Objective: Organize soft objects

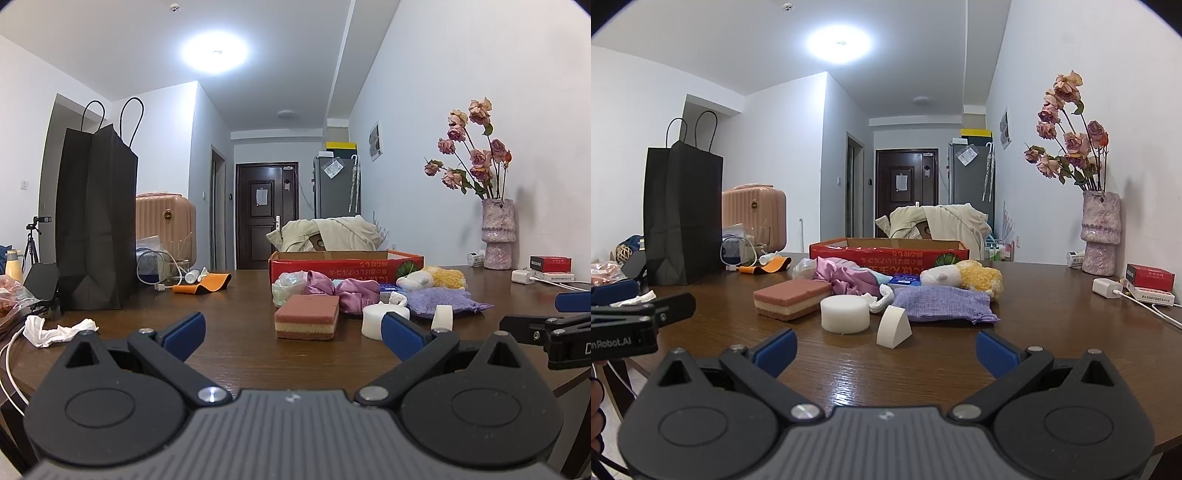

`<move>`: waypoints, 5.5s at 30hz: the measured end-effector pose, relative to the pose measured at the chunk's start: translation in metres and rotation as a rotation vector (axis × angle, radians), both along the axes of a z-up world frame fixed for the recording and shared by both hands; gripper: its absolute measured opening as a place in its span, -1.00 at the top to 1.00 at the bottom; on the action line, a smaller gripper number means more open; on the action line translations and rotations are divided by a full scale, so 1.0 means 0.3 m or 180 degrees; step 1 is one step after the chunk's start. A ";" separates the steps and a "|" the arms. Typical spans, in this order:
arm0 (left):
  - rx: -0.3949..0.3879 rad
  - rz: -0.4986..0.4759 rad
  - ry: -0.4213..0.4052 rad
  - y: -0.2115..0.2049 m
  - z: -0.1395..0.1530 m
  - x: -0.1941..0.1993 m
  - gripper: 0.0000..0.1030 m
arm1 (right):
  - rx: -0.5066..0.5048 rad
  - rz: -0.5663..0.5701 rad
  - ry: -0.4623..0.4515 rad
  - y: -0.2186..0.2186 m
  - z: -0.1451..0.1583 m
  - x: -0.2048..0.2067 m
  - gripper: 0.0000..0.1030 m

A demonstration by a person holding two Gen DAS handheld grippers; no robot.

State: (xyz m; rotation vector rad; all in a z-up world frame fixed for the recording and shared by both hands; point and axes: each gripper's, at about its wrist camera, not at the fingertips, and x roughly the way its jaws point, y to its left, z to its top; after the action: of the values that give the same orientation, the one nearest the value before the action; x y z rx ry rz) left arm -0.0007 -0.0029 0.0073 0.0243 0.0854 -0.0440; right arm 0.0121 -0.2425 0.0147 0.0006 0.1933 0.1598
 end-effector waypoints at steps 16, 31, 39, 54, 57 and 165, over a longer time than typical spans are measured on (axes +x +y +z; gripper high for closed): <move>0.0002 -0.0014 0.0020 0.001 0.001 0.004 -1.00 | -0.0004 -0.0014 -0.0007 0.000 0.001 -0.004 -1.00; 0.0000 -0.0014 0.0026 0.003 0.001 0.007 -1.00 | -0.0002 -0.0001 0.0008 0.001 0.000 -0.001 -1.00; -0.0005 -0.0029 0.0035 0.005 -0.001 0.007 -1.00 | 0.0001 0.0002 0.0021 0.002 -0.001 0.002 -1.00; -0.0009 -0.0026 0.0038 0.007 -0.002 0.008 -1.00 | -0.0001 0.0003 0.0018 0.002 0.000 0.002 -1.00; -0.0010 -0.0018 0.0035 0.007 -0.002 0.009 -1.00 | -0.0002 0.0001 0.0017 0.002 0.000 0.002 -1.00; -0.1276 -0.0507 0.1639 0.095 0.435 1.711 0.44 | 0.0835 0.0806 0.1475 0.094 0.495 1.741 0.45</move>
State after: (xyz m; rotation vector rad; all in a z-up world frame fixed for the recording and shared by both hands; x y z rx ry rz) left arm 0.5126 0.0255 0.1377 -0.3831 0.5878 -0.2258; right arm 0.5345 -0.2142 0.1632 0.2773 0.6348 0.4371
